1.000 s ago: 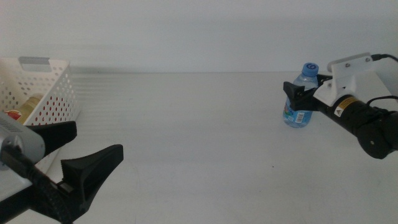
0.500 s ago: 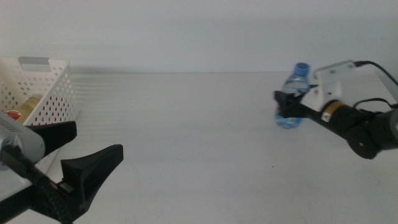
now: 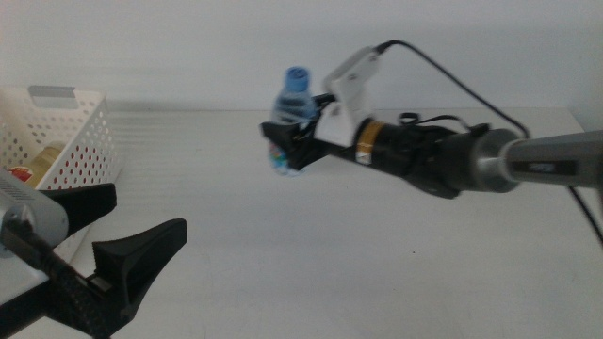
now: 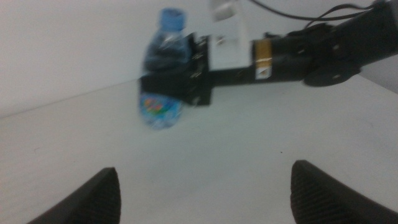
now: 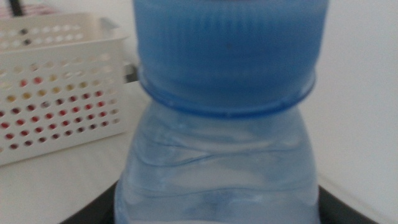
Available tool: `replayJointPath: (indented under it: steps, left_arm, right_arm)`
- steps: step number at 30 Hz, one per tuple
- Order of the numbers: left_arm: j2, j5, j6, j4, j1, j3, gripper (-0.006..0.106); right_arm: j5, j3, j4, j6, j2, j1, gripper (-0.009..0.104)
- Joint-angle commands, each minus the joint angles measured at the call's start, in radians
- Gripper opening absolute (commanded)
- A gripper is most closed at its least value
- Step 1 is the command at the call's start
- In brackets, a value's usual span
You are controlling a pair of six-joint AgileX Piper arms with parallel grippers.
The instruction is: Use arms to grab the bottles and put them into the dustbin to the left of the table.
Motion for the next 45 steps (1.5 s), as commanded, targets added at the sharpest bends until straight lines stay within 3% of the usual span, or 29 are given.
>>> replayJointPath:
  steps: [1,12,16,18,19,22,23,29,37,45]
  left_arm:
    - [-0.003,-0.075,-0.016,-0.006,-0.008,-0.031,0.090]
    - [-0.003,-0.075,-0.016,-0.006,-0.008,-0.031,0.090]
    - [-0.003,-0.075,-0.016,-0.006,-0.008,-0.031,0.090]
    - [-0.003,-0.075,-0.016,-0.006,-0.008,-0.031,0.090]
    - [-0.003,-0.075,-0.016,-0.006,-0.008,-0.031,0.090]
    - [-0.003,-0.075,-0.016,-0.006,-0.008,-0.031,0.090]
    - [-0.003,-0.075,-0.016,-0.006,-0.008,-0.031,0.090]
    - [-0.003,-0.075,-0.016,-0.006,-0.008,-0.031,0.090]
    - [-0.003,-0.075,-0.016,-0.006,-0.008,-0.031,0.090]
    - [-0.003,-0.075,-0.016,-0.006,-0.008,-0.031,0.090]
  right_arm:
    - [-0.025,-0.085,0.032,-0.001,-0.037,0.039,0.000]
    - [0.026,-0.122,0.047,-0.011,0.066,0.098,0.000]
    - [0.029,-0.122,0.046,-0.011,0.077,0.098,0.008]
    - [0.033,-0.121,0.039,-0.009,0.078,0.098,0.018]
    - [0.033,-0.120,0.026,0.027,0.069,0.095,0.056]
    - [0.056,-0.118,-0.011,0.070,0.045,0.089,0.075]
    - [0.069,-0.118,-0.051,0.109,0.029,0.085,0.081]
    - [0.083,-0.010,-0.254,0.319,-0.106,0.045,0.082]
    - [0.106,0.265,-0.300,0.373,-0.416,-0.007,0.076]
    - [0.169,0.420,-0.461,0.575,-0.707,-0.003,0.074]
